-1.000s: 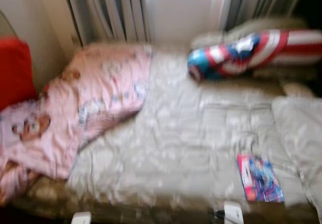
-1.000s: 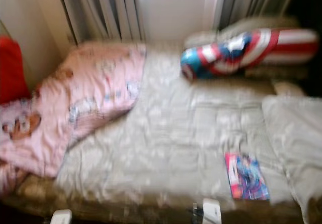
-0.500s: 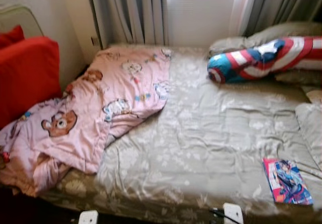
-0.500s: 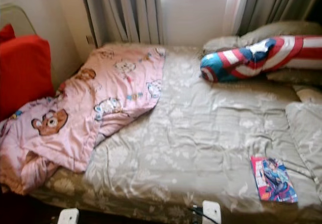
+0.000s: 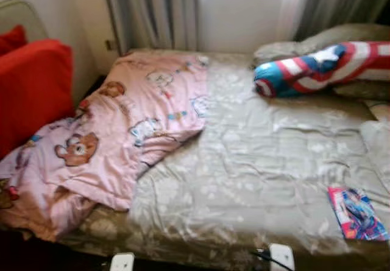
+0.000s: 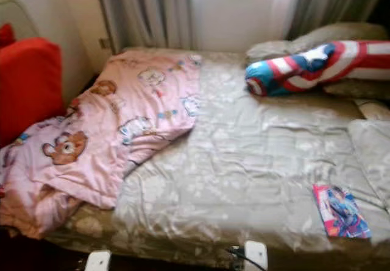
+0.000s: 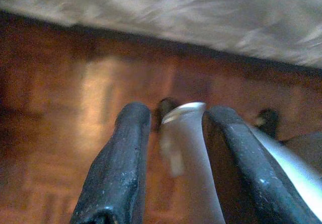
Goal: Clean up the room
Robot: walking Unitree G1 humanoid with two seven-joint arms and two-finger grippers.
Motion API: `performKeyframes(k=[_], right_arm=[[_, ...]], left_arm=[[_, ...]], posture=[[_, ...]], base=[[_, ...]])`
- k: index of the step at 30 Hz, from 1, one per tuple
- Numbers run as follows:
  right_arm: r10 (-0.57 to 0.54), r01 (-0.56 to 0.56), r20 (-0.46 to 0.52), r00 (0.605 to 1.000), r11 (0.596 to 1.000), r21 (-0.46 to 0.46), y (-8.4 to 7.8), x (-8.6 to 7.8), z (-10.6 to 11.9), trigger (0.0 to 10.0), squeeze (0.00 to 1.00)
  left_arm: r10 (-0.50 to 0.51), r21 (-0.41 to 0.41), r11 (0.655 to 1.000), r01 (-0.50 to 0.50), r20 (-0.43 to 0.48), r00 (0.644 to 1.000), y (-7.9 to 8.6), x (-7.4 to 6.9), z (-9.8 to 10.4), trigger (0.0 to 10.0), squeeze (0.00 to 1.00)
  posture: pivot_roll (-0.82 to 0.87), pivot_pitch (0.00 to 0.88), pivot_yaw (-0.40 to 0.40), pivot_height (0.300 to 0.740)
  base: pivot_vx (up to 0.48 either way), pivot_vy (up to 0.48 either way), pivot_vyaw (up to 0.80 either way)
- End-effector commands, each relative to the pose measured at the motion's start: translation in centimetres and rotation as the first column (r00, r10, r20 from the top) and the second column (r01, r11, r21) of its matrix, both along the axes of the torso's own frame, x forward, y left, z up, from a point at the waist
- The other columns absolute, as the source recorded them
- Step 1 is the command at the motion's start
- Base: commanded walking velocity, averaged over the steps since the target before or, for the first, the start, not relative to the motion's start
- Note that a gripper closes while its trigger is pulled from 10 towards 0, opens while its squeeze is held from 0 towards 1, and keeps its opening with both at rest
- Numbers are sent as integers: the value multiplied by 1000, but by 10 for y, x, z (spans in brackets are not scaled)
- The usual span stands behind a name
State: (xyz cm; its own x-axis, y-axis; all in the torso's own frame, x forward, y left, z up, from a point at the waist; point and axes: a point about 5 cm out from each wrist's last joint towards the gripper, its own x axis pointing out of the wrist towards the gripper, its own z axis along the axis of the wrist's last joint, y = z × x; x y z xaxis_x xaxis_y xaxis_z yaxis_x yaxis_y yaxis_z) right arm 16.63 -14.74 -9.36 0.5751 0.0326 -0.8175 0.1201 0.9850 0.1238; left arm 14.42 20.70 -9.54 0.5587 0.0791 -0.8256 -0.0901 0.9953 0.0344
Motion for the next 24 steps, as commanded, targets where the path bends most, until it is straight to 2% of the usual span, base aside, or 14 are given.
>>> performKeyframes(k=[1,3,4,6,11,19,23,24], right_arm=[[-9,9,-10,1000,1000,-19,-8,-4,-1,10000,0],[-9,9,-9,1000,1000,-19,-8,-4,-1,10000,0],[-9,9,-9,1000,1000,-19,-8,-4,-1,10000,0],[-9,8,-9,1000,1000,-18,-8,-4,-1,10000,0],[-11,11,-9,1000,1000,-20,-9,-4,-1,10000,0],[-10,10,-3,1000,1000,-17,-9,-4,-1,10000,0],[-8,8,-2,1000,1000,-17,-9,-3,-1,10000,0],[-8,8,-2,1000,1000,-17,-9,-3,-1,10000,0]], left_arm=[[5,-12,1000,-5,9,1000,3,-1,1,10000,0],[9,-9,1000,-8,9,1000,8,-2,1,10000,0],[18,-2,1000,-18,10,1000,20,-4,3,10000,0],[26,4,1000,-26,9,1000,30,-6,5,10000,0],[36,12,999,-36,1,999,40,-8,7,10000,0],[29,4,1000,-29,-7,1000,31,-3,5,10000,0],[20,-3,1000,-20,-6,1000,19,2,4,10000,0],[13,-7,1000,-13,-5,1000,12,4,3,10000,0]], posture=[[3,0,3,740],[3,0,3,740],[4,0,3,740],[5,0,4,740],[5,0,4,740],[4,0,4,740],[4,0,4,740],[5,0,4,740]], base=[[0,319,0],[0,319,0],[0,322,0],[0,322,0],[0,319,0],[0,320,0],[0,318,0],[0,315,0]])
